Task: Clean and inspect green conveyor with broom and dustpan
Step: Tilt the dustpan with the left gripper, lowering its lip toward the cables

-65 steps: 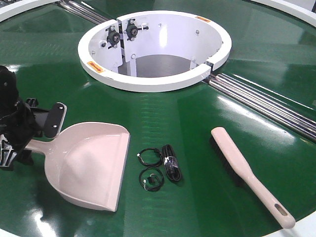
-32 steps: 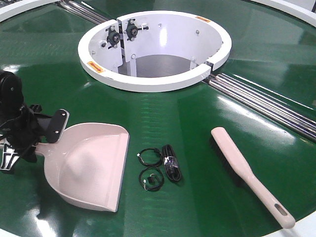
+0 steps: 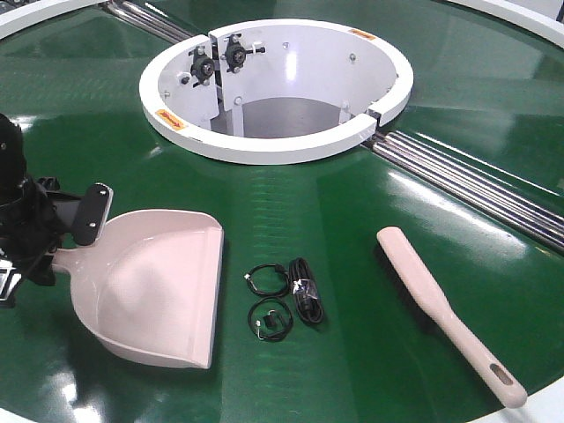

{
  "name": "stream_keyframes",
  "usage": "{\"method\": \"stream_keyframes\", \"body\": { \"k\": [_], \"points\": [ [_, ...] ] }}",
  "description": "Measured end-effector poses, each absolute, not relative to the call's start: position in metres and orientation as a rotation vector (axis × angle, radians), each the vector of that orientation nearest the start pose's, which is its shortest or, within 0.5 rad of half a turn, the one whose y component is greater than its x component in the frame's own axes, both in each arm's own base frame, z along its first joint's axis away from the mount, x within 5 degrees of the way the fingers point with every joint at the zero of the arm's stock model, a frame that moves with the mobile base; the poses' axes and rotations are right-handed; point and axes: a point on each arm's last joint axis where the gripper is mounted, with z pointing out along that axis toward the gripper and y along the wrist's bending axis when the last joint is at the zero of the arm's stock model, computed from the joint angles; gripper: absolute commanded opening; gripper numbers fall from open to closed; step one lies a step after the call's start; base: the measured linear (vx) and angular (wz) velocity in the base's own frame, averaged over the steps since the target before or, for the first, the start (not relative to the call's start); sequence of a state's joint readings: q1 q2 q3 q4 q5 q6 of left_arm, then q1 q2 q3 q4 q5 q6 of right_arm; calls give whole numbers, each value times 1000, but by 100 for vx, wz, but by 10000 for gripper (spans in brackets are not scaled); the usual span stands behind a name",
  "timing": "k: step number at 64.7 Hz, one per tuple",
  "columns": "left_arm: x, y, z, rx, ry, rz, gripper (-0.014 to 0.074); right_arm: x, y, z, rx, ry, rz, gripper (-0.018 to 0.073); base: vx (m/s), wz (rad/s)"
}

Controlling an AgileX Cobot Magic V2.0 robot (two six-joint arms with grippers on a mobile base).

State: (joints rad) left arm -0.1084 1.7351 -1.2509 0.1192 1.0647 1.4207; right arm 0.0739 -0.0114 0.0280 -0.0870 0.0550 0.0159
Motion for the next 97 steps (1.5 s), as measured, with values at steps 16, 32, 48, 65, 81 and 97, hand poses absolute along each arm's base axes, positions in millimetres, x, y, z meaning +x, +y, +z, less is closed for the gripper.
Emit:
{"method": "stream_keyframes", "body": {
  "k": [16, 32, 48, 65, 81, 97],
  "points": [
    [330, -49, 231, -2209, -2219, -302, -8, 57, 4, 199, -109, 1551, -1, -8, 0, 0],
    [324, -56, 231, -2132, -2203, -324, -8, 57, 4, 199, -109, 1551, -1, -8, 0, 0],
    [321, -54, 231, -2085, -2204, -305, -8, 57, 4, 199, -109, 1551, -1, -8, 0, 0],
    [321, -54, 231, -2084, -2204, -307, -8, 57, 4, 199, -109, 1551, -1, -8, 0, 0],
    [324, -54, 231, -2102, -2202, -344, -8, 57, 4, 199, -109, 1551, -1, -8, 0, 0],
    [326, -55, 224, -2077, -2199, -339, -8, 57, 4, 199, -109, 1551, -1, -8, 0, 0]
  ]
}}
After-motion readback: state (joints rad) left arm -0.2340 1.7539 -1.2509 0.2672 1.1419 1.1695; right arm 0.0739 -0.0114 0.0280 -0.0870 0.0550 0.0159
